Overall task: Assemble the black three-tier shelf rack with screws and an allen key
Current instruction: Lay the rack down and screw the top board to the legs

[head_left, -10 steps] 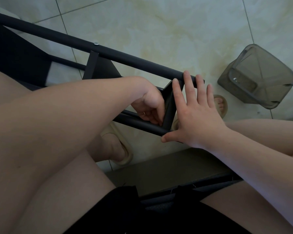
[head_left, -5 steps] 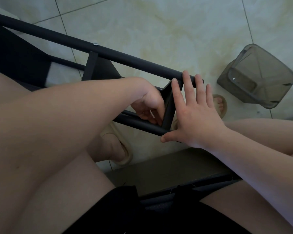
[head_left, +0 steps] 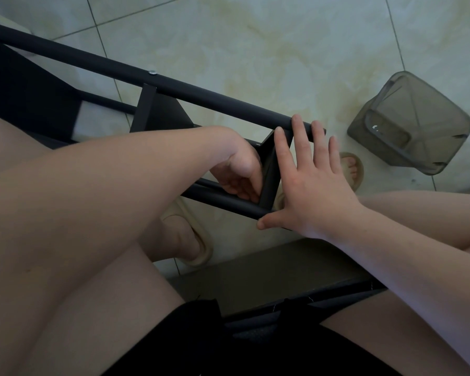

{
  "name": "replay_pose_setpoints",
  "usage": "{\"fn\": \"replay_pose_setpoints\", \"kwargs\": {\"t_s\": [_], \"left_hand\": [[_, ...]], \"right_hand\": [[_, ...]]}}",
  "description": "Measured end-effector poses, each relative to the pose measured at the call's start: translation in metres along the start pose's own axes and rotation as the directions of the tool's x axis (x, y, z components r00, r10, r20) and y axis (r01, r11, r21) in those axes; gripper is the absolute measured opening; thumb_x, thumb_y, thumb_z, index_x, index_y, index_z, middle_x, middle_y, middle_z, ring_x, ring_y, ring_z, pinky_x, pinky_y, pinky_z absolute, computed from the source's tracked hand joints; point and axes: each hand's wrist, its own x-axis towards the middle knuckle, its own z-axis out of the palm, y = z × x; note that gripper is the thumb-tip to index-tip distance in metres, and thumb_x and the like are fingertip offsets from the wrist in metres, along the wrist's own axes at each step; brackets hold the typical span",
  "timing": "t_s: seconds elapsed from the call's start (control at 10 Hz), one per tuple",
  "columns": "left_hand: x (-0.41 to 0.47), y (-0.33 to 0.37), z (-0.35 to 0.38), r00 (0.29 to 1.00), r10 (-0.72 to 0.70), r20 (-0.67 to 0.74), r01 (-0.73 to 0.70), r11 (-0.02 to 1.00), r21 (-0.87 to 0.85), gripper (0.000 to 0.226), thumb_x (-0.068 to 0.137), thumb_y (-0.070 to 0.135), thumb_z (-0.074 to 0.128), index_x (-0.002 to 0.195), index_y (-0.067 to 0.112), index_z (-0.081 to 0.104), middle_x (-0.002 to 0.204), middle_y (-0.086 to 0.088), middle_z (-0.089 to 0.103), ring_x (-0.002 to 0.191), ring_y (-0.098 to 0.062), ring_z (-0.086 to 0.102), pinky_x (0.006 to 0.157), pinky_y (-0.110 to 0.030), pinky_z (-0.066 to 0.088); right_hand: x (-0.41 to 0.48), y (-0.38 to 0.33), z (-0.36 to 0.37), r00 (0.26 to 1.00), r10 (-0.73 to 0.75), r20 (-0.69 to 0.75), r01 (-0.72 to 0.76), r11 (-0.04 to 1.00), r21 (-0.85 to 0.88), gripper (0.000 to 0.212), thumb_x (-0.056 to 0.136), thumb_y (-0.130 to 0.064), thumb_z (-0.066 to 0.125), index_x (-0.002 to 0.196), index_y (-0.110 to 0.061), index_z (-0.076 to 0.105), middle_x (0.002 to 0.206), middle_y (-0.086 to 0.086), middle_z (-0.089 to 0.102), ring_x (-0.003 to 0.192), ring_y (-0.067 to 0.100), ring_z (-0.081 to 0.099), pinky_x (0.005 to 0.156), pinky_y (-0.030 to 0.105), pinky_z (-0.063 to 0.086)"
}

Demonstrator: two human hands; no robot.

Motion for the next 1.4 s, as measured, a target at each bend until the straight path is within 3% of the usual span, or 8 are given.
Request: {"fn": "replay_pose_setpoints", "kwargs": {"t_s": [0.1,0.2,0.4,0.6,0.8,1.0,1.2,1.4], "left_hand": [[0.0005,0.001,-0.0015,1.0,0.006,0.014,-0.005,1.0,-0.02,0.021,0.093,0.007,0.061,0.113,0.006,0.066,0.086,-0.003,0.069,0.079,-0.013,0.063,0.079,-0.025,0.048],[-0.0014,0.0002,-0.0026,0.999,0.006,0.039,-0.004,1.0,-0.031,0.014,0.093,0.009,0.061,0.105,0.008,0.069,0.083,-0.001,0.071,0.079,-0.013,0.065,0.081,-0.026,0.05],[0.003,-0.0016,-0.0012,1.0,0.001,0.003,-0.001,1.0,0.015,0.01,0.093,0.012,0.063,0.102,0.012,0.068,0.08,0.003,0.071,0.077,-0.011,0.063,0.075,-0.024,0.046],[-0.0003,-0.0007,-0.0034,0.999,0.0,0.055,0.0,1.0,-0.005,0.01,0.092,0.008,0.061,0.095,0.012,0.069,0.077,0.001,0.07,0.074,-0.011,0.064,0.073,-0.024,0.047],[0.0029,-0.0048,-0.0014,1.0,-0.008,0.004,0.008,0.999,0.043,0.007,0.092,0.017,0.066,0.099,0.016,0.069,0.079,0.004,0.069,0.074,-0.011,0.062,0.072,-0.025,0.047],[0.0008,-0.0023,-0.0044,0.998,-0.005,0.059,0.006,1.0,-0.015,0.021,0.093,0.006,0.059,0.113,0.008,0.064,0.086,-0.002,0.067,0.078,-0.012,0.061,0.077,-0.024,0.045],[0.0006,-0.0039,-0.0023,0.997,0.037,0.073,-0.034,0.998,-0.049,0.012,0.091,0.011,0.065,0.103,0.013,0.068,0.085,0.002,0.07,0.078,-0.011,0.064,0.077,-0.025,0.047],[0.0013,-0.0054,-0.005,1.0,-0.024,0.015,0.023,0.998,0.062,0.012,0.092,0.018,0.067,0.104,0.016,0.068,0.082,0.005,0.069,0.08,-0.011,0.061,0.077,-0.026,0.045]], "right_hand": [[0.0002,-0.0003,-0.0002,1.0,0.002,0.0,-0.002,1.0,0.002,0.154,0.061,-0.085,0.071,0.155,-0.014,-0.028,0.159,0.015,-0.039,0.148,0.044,-0.031,0.121,0.057,-0.014],[0.0003,-0.0003,-0.0002,1.0,0.003,-0.001,-0.003,1.0,0.002,0.154,0.061,-0.085,0.071,0.155,-0.014,-0.028,0.159,0.014,-0.039,0.148,0.044,-0.031,0.121,0.057,-0.014],[0.0007,-0.0003,0.0001,1.0,0.004,0.005,-0.004,1.0,-0.001,0.154,0.061,-0.085,0.07,0.155,-0.014,-0.029,0.158,0.015,-0.04,0.147,0.044,-0.032,0.122,0.057,-0.013],[0.0001,-0.0001,0.0001,1.0,0.0,-0.003,0.0,1.0,0.007,0.153,0.062,-0.084,0.071,0.155,-0.014,-0.028,0.159,0.014,-0.039,0.148,0.043,-0.031,0.121,0.056,-0.013],[0.0007,-0.0002,0.0005,1.0,0.001,0.0,-0.001,1.0,0.009,0.154,0.061,-0.084,0.071,0.155,-0.014,-0.028,0.159,0.014,-0.04,0.148,0.043,-0.032,0.123,0.057,-0.012],[0.0008,-0.0001,-0.0006,1.0,0.003,0.005,-0.003,1.0,0.006,0.153,0.062,-0.084,0.071,0.155,-0.014,-0.029,0.158,0.015,-0.04,0.148,0.044,-0.032,0.123,0.058,-0.011],[0.0007,-0.0008,-0.0006,1.0,0.004,0.006,-0.004,1.0,0.003,0.154,0.061,-0.085,0.071,0.155,-0.014,-0.028,0.159,0.015,-0.039,0.148,0.044,-0.032,0.123,0.057,-0.011],[0.0005,-0.0013,-0.0009,1.0,0.004,0.007,-0.004,1.0,0.002,0.154,0.061,-0.085,0.07,0.155,-0.014,-0.028,0.159,0.015,-0.039,0.148,0.044,-0.032,0.123,0.057,-0.011]]}}
